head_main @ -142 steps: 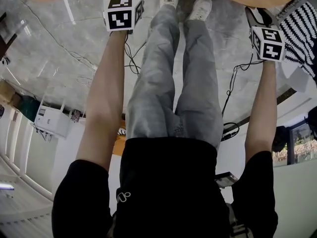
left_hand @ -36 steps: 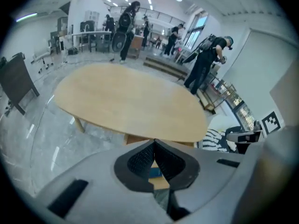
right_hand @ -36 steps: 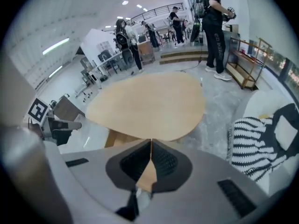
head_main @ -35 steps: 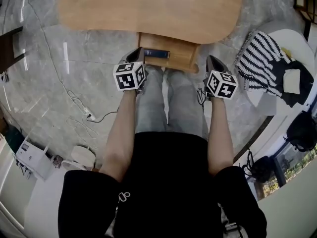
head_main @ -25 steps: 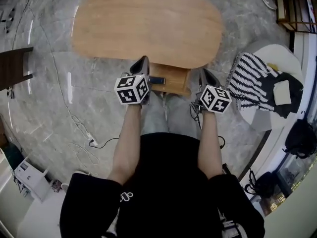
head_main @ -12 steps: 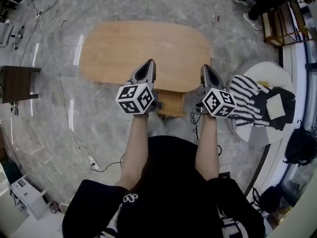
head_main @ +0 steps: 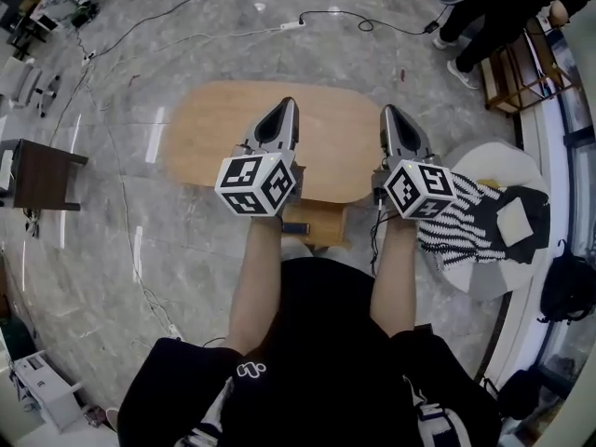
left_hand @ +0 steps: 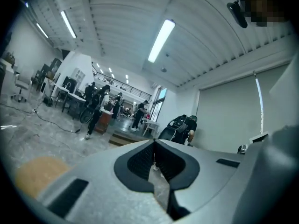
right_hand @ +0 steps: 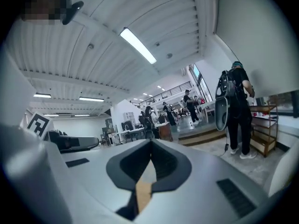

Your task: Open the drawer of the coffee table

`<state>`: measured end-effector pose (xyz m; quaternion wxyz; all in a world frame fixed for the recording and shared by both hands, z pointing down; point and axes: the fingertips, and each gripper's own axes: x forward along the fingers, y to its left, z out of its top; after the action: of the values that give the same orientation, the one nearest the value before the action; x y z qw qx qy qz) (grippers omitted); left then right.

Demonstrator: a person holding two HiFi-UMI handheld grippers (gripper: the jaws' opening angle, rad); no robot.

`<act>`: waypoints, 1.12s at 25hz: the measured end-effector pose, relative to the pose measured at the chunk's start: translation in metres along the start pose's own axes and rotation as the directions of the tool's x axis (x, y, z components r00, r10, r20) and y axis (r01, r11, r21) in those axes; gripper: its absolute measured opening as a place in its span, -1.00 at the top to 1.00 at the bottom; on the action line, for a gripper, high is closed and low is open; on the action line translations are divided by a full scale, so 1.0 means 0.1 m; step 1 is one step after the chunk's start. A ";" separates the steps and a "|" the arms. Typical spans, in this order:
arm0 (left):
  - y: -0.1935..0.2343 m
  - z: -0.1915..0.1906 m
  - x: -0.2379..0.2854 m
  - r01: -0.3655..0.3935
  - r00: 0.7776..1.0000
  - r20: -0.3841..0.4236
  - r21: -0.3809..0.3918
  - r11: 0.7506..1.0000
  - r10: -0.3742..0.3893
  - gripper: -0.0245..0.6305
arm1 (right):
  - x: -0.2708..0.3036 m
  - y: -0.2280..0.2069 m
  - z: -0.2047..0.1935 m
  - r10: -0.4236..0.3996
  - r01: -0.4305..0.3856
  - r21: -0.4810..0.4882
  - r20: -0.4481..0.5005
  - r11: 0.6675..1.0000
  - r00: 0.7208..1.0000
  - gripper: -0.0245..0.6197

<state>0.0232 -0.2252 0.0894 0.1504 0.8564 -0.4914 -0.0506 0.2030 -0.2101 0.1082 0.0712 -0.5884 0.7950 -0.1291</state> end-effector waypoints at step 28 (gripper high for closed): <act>-0.37 0.85 -0.15 0.019 0.991 0.130 0.178 0.984 -0.043 0.89 | -0.10 0.49 0.91 0.034 -0.003 -0.203 0.148 0.979 0.988 0.89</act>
<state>0.0263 -0.2122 -0.0040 0.0401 0.8686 -0.4894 -0.0664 0.1852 -0.1986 0.0071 0.0720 -0.5932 0.8018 -0.0020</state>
